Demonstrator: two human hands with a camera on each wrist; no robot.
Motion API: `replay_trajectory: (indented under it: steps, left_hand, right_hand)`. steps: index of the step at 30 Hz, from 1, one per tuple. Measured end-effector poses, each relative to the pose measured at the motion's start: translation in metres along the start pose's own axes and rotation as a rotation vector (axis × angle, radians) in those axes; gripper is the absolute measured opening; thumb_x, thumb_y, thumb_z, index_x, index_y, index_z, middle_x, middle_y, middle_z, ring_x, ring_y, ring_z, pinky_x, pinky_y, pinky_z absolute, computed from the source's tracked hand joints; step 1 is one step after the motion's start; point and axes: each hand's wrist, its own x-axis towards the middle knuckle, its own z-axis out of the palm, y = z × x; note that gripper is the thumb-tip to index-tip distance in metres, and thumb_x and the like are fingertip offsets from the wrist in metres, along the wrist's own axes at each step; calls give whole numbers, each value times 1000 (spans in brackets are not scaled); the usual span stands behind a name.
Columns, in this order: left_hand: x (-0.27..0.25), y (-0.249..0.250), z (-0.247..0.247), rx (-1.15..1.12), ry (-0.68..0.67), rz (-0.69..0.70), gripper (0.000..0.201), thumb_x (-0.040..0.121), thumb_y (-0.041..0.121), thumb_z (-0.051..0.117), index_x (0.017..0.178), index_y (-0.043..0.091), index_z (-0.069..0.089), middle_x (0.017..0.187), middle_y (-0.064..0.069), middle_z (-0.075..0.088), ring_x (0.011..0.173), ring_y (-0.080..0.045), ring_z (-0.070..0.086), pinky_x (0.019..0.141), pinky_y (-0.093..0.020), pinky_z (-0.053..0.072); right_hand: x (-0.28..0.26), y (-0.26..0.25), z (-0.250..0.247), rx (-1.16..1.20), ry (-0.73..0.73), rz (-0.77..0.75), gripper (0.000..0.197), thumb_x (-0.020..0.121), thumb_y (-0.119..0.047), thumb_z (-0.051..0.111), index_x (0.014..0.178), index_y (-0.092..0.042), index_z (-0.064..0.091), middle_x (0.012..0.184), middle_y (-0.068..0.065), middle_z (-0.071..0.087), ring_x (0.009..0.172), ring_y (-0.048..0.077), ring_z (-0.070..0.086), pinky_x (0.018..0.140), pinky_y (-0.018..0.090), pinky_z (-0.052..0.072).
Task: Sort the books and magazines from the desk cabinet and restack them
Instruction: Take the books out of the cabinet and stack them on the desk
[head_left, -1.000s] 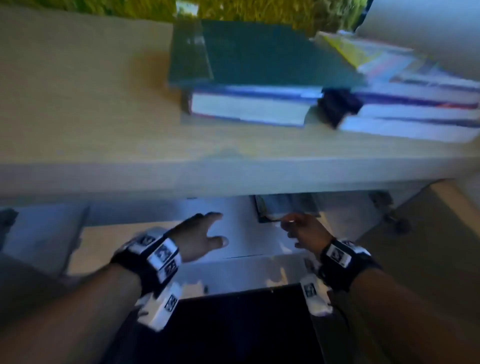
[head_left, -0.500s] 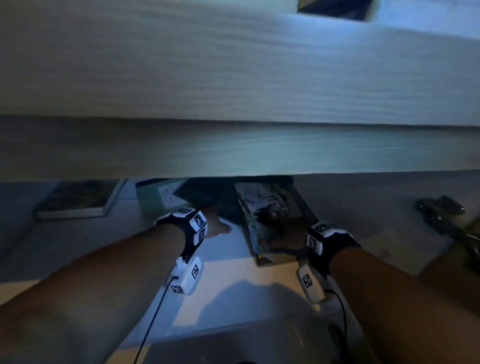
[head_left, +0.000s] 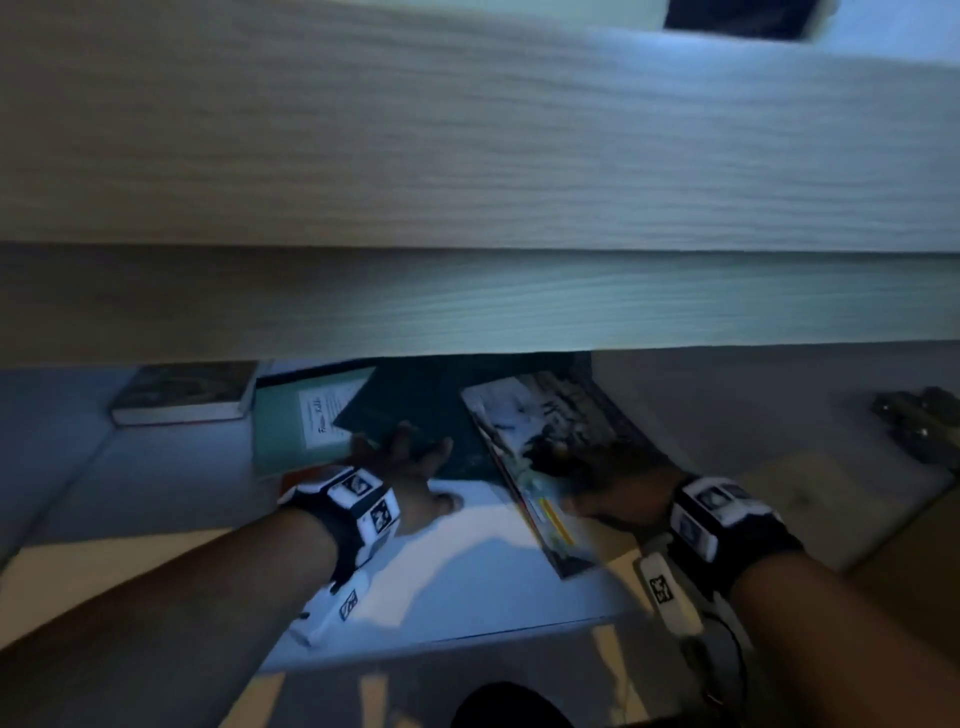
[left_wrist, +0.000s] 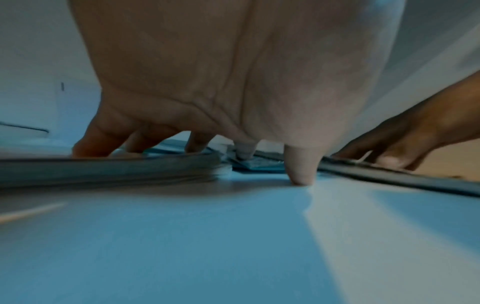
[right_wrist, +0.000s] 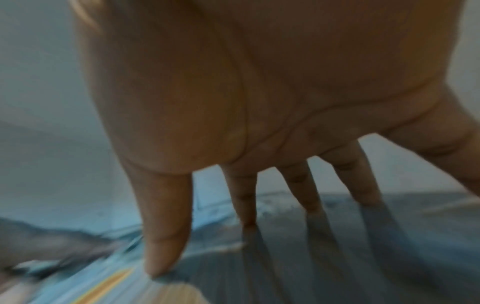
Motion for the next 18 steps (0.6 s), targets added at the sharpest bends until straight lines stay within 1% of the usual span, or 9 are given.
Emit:
replay_trajectory:
  steps: [1,2,4,7,10,13,14,16,18]
  left_hand:
    - [-23,0,6,-3,-16,6,100,60,99,8,148,57,-17,169,-5,-14,153,-44,-4,120,-62,4]
    - [-39,0,15,14,-21,5,96,66,95,13,149,55,-16,169,-5,-14,154,-42,-5,121,-61,3]
    - [-76,1,27,29,-39,37,92,77,87,27,152,52,-13,169,-7,-14,154,-39,-6,122,-59,3]
    - [-121,4,37,-29,-49,39,92,78,82,38,153,52,-7,169,1,-9,152,-46,0,120,-56,15]
    - [-132,-9,25,-143,37,17,86,79,81,41,154,48,17,167,6,17,151,-29,19,119,-45,25]
    - [-116,-36,1,-376,181,-191,81,79,80,46,150,41,38,156,-5,36,143,-29,35,115,-42,35]
    - [-110,-44,-4,-403,211,-252,78,78,77,48,146,39,43,150,-8,41,138,-30,42,112,-41,39]
    - [-102,-55,-8,-477,244,-286,51,85,65,57,125,34,58,135,-5,58,120,-27,57,100,-35,47]
    - [-94,-56,-5,-619,251,-265,33,87,57,62,111,34,60,124,6,66,107,-18,63,93,-31,49]
  right_hand:
    - [0,6,8,-43,-13,-2,60,100,-51,54,155,-42,32,159,-2,44,143,24,43,97,17,40]
    - [-7,4,12,-35,-19,7,60,101,-53,50,156,-41,31,161,-1,40,146,24,39,104,21,36]
    - [-7,8,17,-43,-50,44,77,96,-66,47,161,-37,18,169,-2,23,153,24,23,120,39,24]
    - [-1,4,25,-93,-36,22,102,78,-92,37,161,-39,11,170,-2,20,154,28,23,120,47,25]
    - [-7,-19,35,-151,23,-3,84,92,-80,31,161,-37,13,168,-3,26,149,31,26,115,52,26]
    - [-3,-26,35,-58,58,13,84,85,-86,29,157,-42,25,162,1,36,144,33,34,113,50,33]
    - [0,-23,31,-31,83,81,90,79,-91,30,155,-43,26,161,5,36,144,36,34,114,51,34]
    - [10,-13,25,11,103,216,114,67,-98,31,160,-36,15,164,13,24,147,40,28,118,53,29]
    - [12,-16,21,7,38,233,113,77,-93,34,163,-24,10,169,11,16,152,35,24,122,48,24]
